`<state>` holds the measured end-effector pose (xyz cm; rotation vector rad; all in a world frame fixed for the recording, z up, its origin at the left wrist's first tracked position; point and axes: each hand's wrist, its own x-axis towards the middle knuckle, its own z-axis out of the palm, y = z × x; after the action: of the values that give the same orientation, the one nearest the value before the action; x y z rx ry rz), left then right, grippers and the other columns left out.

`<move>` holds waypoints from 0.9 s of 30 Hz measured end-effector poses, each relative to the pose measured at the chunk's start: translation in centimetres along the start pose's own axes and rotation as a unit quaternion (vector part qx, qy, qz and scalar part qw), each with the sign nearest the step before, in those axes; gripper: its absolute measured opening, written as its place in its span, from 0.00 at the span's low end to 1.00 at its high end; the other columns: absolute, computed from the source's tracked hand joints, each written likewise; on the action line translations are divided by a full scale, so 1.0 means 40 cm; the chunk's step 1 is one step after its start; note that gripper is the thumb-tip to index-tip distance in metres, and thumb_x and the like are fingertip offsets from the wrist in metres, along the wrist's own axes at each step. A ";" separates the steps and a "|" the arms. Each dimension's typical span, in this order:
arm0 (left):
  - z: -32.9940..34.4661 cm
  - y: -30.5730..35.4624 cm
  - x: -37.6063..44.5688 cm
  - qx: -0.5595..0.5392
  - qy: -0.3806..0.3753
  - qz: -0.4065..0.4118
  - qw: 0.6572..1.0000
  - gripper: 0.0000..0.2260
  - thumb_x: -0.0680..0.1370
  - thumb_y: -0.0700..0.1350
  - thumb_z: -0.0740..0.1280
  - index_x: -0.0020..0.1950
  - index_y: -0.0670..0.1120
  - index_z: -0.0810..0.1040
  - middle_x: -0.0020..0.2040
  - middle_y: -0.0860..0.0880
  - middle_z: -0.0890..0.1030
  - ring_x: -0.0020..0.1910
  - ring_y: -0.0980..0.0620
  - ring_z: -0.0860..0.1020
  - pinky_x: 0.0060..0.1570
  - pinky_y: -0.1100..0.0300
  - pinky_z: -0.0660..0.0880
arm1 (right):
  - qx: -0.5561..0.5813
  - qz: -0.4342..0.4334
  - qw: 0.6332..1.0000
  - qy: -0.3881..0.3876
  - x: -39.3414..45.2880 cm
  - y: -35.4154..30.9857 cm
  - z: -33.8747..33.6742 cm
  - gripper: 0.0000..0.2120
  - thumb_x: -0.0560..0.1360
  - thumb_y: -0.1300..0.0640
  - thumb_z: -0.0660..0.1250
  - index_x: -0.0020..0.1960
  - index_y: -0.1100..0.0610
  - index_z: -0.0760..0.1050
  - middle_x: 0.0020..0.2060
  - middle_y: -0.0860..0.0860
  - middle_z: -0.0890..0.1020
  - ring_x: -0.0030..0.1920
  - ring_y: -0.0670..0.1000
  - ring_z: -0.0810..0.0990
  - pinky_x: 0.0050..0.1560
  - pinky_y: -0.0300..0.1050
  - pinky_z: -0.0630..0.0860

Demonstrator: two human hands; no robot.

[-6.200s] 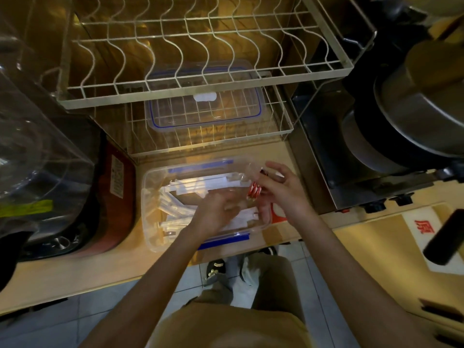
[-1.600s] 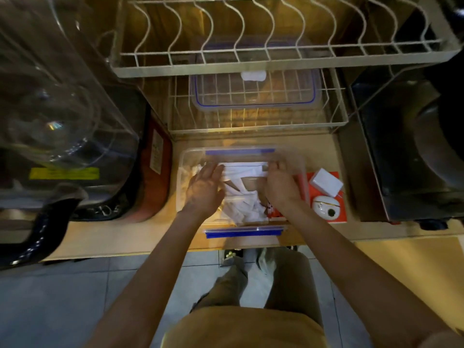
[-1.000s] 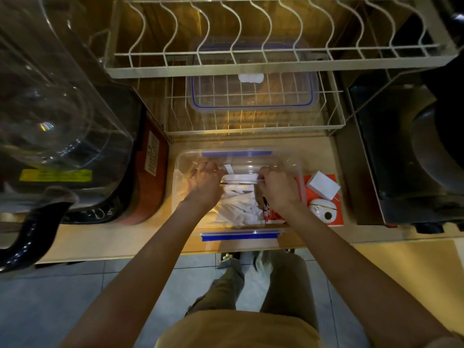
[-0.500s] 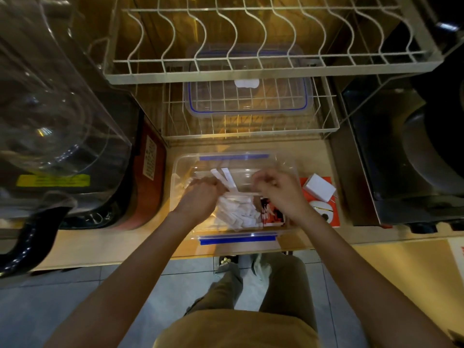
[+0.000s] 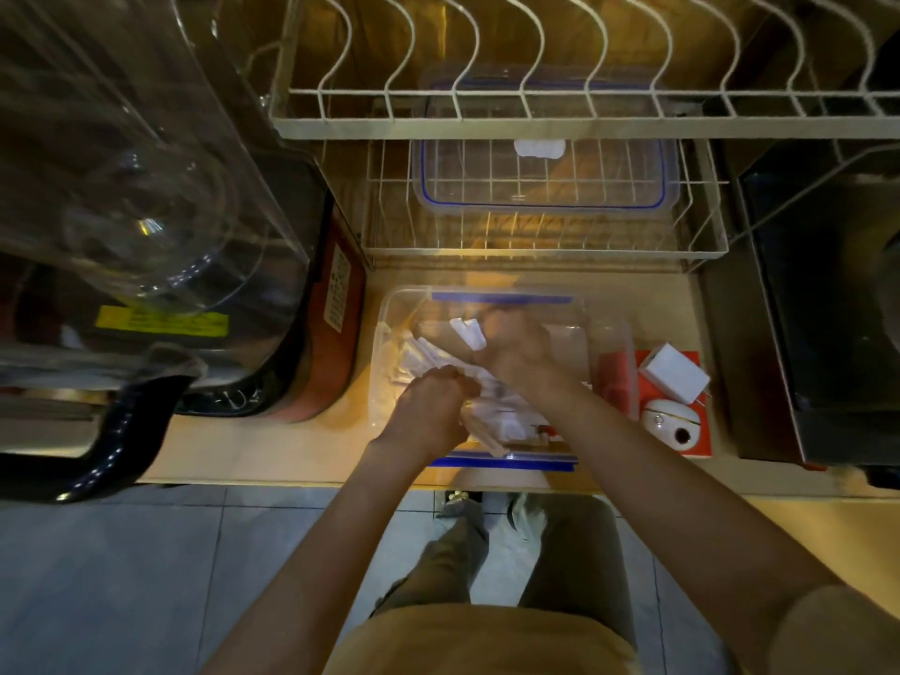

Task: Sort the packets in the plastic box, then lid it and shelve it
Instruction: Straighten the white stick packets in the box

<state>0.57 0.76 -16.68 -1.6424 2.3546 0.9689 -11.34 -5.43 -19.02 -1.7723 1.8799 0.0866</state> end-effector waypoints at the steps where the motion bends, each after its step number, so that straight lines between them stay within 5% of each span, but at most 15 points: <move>1: 0.003 0.001 0.000 -0.011 -0.005 -0.003 1.000 0.22 0.70 0.38 0.70 0.63 0.47 0.74 0.64 0.46 0.76 0.62 0.46 0.74 0.61 0.55 0.72 | -0.010 0.000 1.000 -0.003 0.001 -0.004 0.005 0.14 0.75 0.51 0.63 0.58 0.57 0.75 0.56 0.56 0.79 0.57 0.57 0.78 0.54 0.50 0.75; 9: 0.004 -0.001 -0.003 -0.086 0.022 -0.007 0.996 0.20 0.70 0.31 0.63 0.59 0.45 0.78 0.60 0.44 0.80 0.58 0.45 0.77 0.58 0.56 0.75 | -0.045 -0.056 0.997 -0.021 -0.012 -0.007 0.026 0.13 0.78 0.57 0.59 0.59 0.60 0.74 0.60 0.59 0.76 0.60 0.58 0.75 0.55 0.48 0.73; 14: 0.004 -0.007 -0.005 -0.127 0.052 -0.030 0.990 0.16 0.70 0.33 0.68 0.57 0.44 0.80 0.57 0.45 0.82 0.53 0.48 0.81 0.57 0.59 0.76 | 0.068 -0.099 0.993 0.005 -0.027 -0.003 -0.028 0.12 0.76 0.55 0.62 0.55 0.62 0.74 0.47 0.57 0.79 0.49 0.56 0.77 0.47 0.47 0.71; 20: -0.008 -0.003 -0.018 -0.140 0.092 -0.034 0.985 0.11 0.72 0.34 0.67 0.52 0.42 0.82 0.55 0.44 0.83 0.52 0.48 0.81 0.54 0.63 0.72 | 0.284 -0.147 0.943 0.092 -0.059 -0.005 -0.117 0.09 0.74 0.59 0.66 0.41 0.65 0.80 0.32 0.56 0.78 0.35 0.52 0.74 0.38 0.44 0.70; 23: -0.038 -0.011 -0.032 -0.167 0.165 -0.053 0.971 0.09 0.72 0.34 0.66 0.47 0.42 0.83 0.49 0.44 0.85 0.46 0.47 0.82 0.48 0.66 0.72 | 0.345 -0.153 0.921 0.097 -0.106 -0.007 -0.160 0.06 0.73 0.60 0.68 0.45 0.62 0.82 0.32 0.51 0.78 0.32 0.42 0.71 0.36 0.31 0.66; 27: -0.089 -0.013 -0.055 -0.172 0.320 -0.039 0.931 0.07 0.69 0.37 0.63 0.38 0.42 0.81 0.38 0.44 0.84 0.35 0.53 0.78 0.38 0.60 0.73 | 0.282 -0.180 0.942 -0.008 -0.133 0.003 -0.129 0.13 0.73 0.61 0.67 0.31 0.50 0.76 0.27 0.49 0.75 0.30 0.44 0.70 0.35 0.39 0.66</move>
<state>2.85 0.44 -13.14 -2.4891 2.5577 0.9857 -13.34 -2.71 -12.41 -1.6516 1.3496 -0.5200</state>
